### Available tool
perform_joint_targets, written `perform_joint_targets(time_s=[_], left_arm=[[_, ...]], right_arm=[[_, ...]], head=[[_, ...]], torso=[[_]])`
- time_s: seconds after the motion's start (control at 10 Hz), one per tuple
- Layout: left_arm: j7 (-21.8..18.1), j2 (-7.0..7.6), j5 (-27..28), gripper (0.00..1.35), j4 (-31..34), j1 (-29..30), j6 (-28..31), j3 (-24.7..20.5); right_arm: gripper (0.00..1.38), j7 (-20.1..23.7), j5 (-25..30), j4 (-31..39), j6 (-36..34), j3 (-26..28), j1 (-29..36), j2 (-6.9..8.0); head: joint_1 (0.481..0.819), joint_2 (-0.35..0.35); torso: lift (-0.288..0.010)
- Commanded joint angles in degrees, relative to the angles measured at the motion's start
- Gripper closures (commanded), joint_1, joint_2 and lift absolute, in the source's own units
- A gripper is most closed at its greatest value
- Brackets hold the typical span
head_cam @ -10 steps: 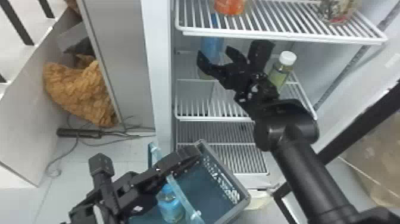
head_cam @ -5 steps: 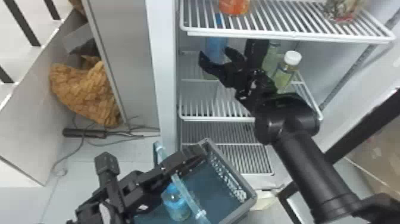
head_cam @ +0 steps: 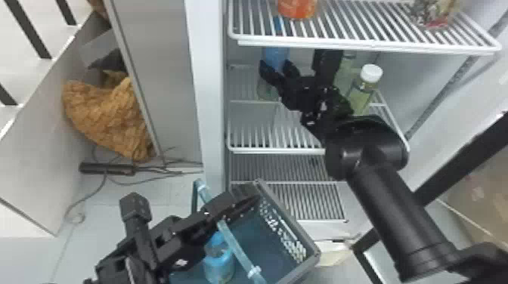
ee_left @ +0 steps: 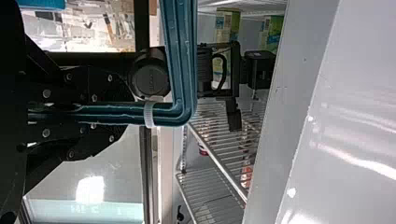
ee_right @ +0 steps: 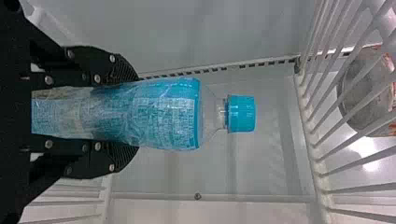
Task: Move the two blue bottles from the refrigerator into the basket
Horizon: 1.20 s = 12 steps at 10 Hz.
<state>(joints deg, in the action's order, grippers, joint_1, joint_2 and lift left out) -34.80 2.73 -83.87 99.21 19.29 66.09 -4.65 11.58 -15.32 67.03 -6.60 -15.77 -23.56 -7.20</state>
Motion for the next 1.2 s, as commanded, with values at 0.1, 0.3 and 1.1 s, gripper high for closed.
perform_joint_targets(time_s=[0.1, 0.3, 1.1], left_arm=[[0.08, 0.09, 0.00, 1.20, 0.00, -0.03, 0.00, 0.31], [0.00, 0.09, 0.12, 1.20, 0.00, -0.03, 0.00, 0.42], [0.00, 0.09, 0.00, 1.20, 0.00, 0.11, -0.14, 0.54]], right_arm=[[1.27, 0.55, 0.24, 3.64, -0.15, 1.49, 2.88, -0.53], [1.27, 1.43, 1.50, 12.78, -2.82, 4.23, 8.37, -1.15], [1.27, 5.91, -2.73, 46.81, -13.93, 11.43, 31.99, -3.79]], head=[[0.695, -0.105], [0.695, -0.117], [0.695, -0.157]], torso=[[-0.220], [-0.220], [-0.220]])
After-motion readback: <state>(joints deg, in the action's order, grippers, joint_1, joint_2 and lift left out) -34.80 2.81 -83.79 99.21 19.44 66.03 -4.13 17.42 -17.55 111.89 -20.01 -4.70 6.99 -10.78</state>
